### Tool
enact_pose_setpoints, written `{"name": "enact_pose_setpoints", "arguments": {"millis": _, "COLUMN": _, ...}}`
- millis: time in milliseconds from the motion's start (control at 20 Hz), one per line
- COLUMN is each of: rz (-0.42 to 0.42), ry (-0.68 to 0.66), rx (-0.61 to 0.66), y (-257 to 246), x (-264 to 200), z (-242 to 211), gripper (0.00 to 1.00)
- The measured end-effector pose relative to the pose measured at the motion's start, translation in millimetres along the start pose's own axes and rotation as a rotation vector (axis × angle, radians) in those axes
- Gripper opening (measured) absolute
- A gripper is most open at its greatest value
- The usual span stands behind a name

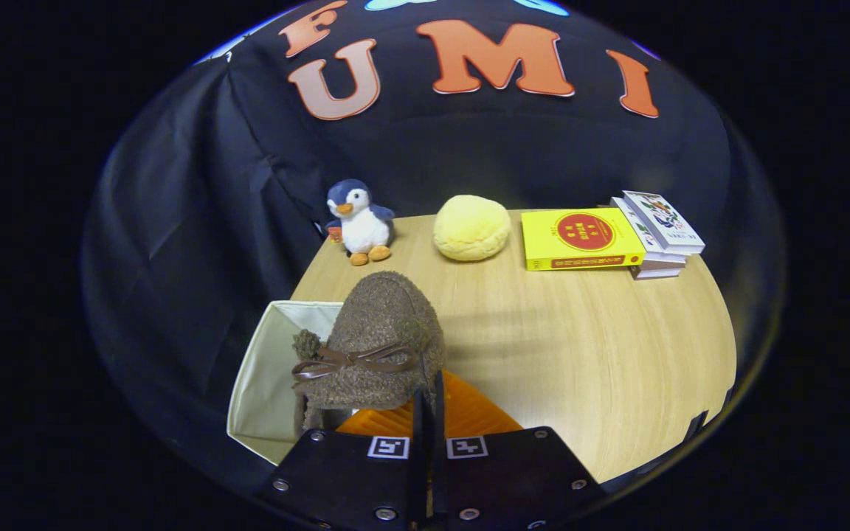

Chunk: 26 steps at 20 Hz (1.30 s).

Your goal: Open the storage box then place both shoes into the box .Put the left shoe in first, then the right shoe, with the right side of both shoes facing outward in a uniform manner.

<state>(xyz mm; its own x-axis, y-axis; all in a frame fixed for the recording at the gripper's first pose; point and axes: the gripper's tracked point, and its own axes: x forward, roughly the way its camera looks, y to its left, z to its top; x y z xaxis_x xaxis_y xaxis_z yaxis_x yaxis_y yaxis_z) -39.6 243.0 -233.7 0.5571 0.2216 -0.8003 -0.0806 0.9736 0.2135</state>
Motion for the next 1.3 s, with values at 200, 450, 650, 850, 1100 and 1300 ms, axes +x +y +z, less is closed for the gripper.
{"name": "enact_pose_setpoints", "arguments": {"millis": 200, "rz": 0.067, "ry": 0.058, "rx": -0.045, "y": 60, "x": 12, "z": -13, "gripper": 0.04}}
{"name": "enact_pose_setpoints", "arguments": {"millis": 450, "rz": 0.024, "ry": 0.116, "rx": -0.113, "y": 80, "x": 42, "z": -35, "gripper": 0.04}}
{"name": "enact_pose_setpoints", "arguments": {"millis": 650, "rz": -0.046, "ry": 0.163, "rx": -0.168, "y": 78, "x": 70, "z": -54, "gripper": 0.04}}
{"name": "enact_pose_setpoints", "arguments": {"millis": 850, "rz": -0.127, "ry": 0.214, "rx": -0.198, "y": 73, "x": 88, "z": -72, "gripper": 0.04}}
{"name": "enact_pose_setpoints", "arguments": {"millis": 1100, "rz": -0.195, "ry": 0.220, "rx": -0.263, "y": 68, "x": 101, "z": -75, "gripper": 0.05}}
{"name": "enact_pose_setpoints", "arguments": {"millis": 1300, "rz": -0.166, "ry": 0.229, "rx": -0.273, "y": 72, "x": 99, "z": -77, "gripper": 0.09}}
